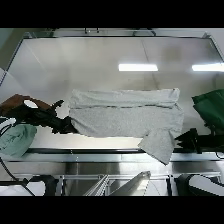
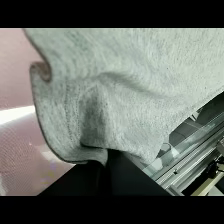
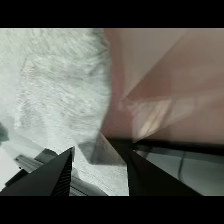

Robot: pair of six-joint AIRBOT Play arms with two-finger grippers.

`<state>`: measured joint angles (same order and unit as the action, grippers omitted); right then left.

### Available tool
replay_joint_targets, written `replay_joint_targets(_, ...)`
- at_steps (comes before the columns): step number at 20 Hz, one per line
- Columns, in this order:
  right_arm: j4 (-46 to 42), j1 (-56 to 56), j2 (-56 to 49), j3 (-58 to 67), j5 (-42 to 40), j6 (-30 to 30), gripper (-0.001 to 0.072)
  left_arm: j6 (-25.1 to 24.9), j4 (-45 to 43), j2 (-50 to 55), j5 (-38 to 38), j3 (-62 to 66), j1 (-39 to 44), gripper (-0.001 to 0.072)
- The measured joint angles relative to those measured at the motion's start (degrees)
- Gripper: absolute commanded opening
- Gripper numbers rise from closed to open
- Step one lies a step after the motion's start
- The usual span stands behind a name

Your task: Fold the shirts.

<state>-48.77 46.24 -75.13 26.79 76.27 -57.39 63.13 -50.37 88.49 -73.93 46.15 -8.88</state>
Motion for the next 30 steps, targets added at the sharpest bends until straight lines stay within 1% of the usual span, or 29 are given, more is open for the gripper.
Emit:
replay_joint_targets(2, 2.3, -1.0, -0.2, -0.8, -1.3, 1.2, 0.038, 0.0, 0.1, 0.0, -0.2, 0.0, 0.0, 0.002)
replay_joint_targets(3, 3.5, -1.7, -0.5, -1.0, -1.9, 1.7, 0.0364, 0.0, 0.2, 0.0, -0.4, 0.0, 0.0, 0.002)
replay_joint_targets(4, 4.6, -2.5, -0.9, -1.1, -2.5, 2.2, 0.0315, 0.0, 0.3, 0.0, -0.4, 0.0, 0.0, 0.002)
replay_joint_targets(5, 5.5, -3.3, -1.5, -1.3, -3.1, 2.8, 0.0247, 0.0, 0.3, 0.0, -0.5, 0.0, 0.0, 0.002)
replay_joint_targets(6, 6.3, -4.0, -1.9, -1.4, -3.7, 3.3, 0.0213, 0.0, 0.3, 0.0, -0.6, 0.0, 0.0, 0.002)
replay_joint_targets(7, 6.6, -4.5, -2.3, -1.4, -3.8, 3.7, 0.0163, -0.1, 0.3, 0.0, -0.6, 0.0, 0.0, 0.002)
replay_joint_targets(8, 7.0, -4.8, -2.5, -1.1, -3.8, 4.1, 0.0009, -0.1, 0.3, 0.0, -0.7, 0.0, -0.1, 0.002)
replay_joint_targets(11, 8.3, -4.9, -2.8, 1.3, 1.7, 3.6, 0.0011, -0.2, 0.5, 0.0, -1.1, 0.0, -2.1, 0.0019)
replay_joint_targets(14, 8.9, -4.6, -2.9, 5.8, 8.1, -0.1, 0.0011, -0.3, 0.4, 0.0, -2.2, 0.0, -7.3, 0.0019)
replay_joint_targets(16, 8.9, -4.4, -2.9, 8.3, 11.0, -2.0, 0.0011, -0.5, -0.2, 0.0, -3.8, 0.0, -11.5, 0.0019)
replay_joint_targets(19, 8.9, -4.2, -3.0, 11.3, 13.5, -3.9, 0.0011, -0.7, -1.0, 0.0, -5.1, 0.0, -16.2, 0.0019)
replay_joint_targets(23, 8.9, -3.4, -3.0, 14.9, 15.5, -5.2, 0.0011, -0.9, -0.9, 0.0, -6.7, 0.0, -19.0, 0.0019)
replay_joint_targets(26, 10.0, -3.4, -3.0, 16.5, 15.6, -5.6, 0.0012, -2.5, 4.4, -0.1, -8.9, 1.1, -19.3, 0.0019)
replay_joint_targets(30, 16.0, -4.8, -3.4, 17.9, 13.2, -4.2, 0.0012, -4.8, 14.7, -0.1, -11.5, 8.5, -17.0, 0.0019)
